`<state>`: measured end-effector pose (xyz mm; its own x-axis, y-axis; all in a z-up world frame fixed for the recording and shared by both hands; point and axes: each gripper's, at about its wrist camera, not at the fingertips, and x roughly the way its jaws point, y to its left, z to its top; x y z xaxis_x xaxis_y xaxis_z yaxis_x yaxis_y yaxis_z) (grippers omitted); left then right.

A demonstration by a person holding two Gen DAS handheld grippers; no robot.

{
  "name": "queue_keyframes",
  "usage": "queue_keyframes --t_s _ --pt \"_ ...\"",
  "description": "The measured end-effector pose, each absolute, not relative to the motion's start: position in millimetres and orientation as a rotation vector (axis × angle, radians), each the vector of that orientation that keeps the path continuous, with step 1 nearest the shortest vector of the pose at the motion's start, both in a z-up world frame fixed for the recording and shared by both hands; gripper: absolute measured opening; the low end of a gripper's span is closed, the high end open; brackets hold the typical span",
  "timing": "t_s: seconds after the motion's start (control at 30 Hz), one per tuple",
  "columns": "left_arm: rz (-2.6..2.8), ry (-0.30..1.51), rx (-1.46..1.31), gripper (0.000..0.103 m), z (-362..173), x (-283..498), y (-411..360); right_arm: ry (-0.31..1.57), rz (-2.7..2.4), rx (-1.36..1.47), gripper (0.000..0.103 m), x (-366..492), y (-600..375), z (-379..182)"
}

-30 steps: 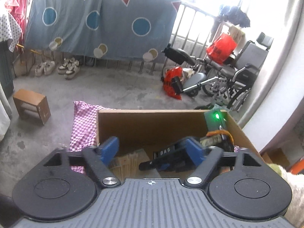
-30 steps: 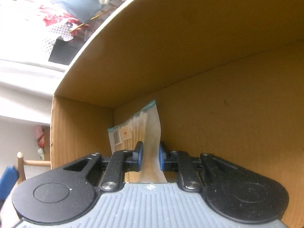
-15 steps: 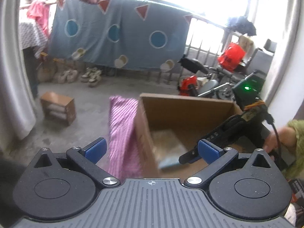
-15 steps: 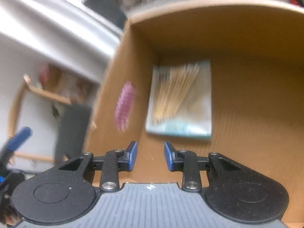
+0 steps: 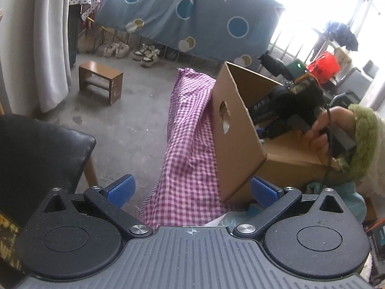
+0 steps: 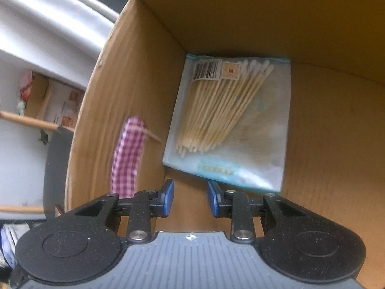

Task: Organize soft objects
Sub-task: 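Move the right gripper back toward the light-blue towel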

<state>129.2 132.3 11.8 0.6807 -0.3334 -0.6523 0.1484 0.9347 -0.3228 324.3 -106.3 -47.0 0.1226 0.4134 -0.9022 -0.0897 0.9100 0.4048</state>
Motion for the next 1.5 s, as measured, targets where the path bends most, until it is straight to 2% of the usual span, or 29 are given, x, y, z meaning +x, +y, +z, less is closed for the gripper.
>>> queue_keyframes --t_s 0.27,0.33,0.4,0.6,0.87,0.93,1.1,1.27,1.4,1.5 --pt "-0.293 0.780 -0.249 0.103 4.0 120.6 134.0 1.403 0.329 0.262 0.034 316.0 -98.2 -47.0" --pt "-0.293 0.775 -0.249 0.103 2.9 115.6 135.1 1.376 0.331 0.256 0.039 309.8 -100.7 -37.4" --pt "-0.293 0.761 -0.255 0.103 3.8 111.6 135.7 1.331 0.336 0.259 0.044 298.9 -105.9 -24.8" --pt "-0.313 0.713 -0.265 0.103 9.4 96.8 136.6 1.110 0.394 0.308 0.045 247.2 -130.7 39.0" --pt "-0.354 0.680 -0.215 0.103 19.2 85.2 123.5 0.742 0.459 0.330 0.080 136.9 -164.8 130.9" --pt "-0.368 0.667 -0.195 0.103 23.1 82.5 119.0 0.678 0.429 0.315 0.103 110.2 -172.4 141.5" --pt "-0.435 0.661 -0.202 0.103 27.5 75.9 109.0 0.565 0.251 0.204 0.103 52.0 -189.2 155.3" --pt "-0.520 0.682 -0.231 0.103 26.3 77.2 95.0 0.509 0.075 0.090 0.103 10.9 -198.6 146.6" --pt "-0.585 0.673 -0.233 0.103 28.5 76.1 80.3 0.501 0.025 0.170 0.103 -7.8 -213.7 121.9" --pt "-0.633 0.634 -0.181 0.103 32.8 70.8 62.4 0.492 0.074 0.355 0.103 -18.3 -239.0 98.6"
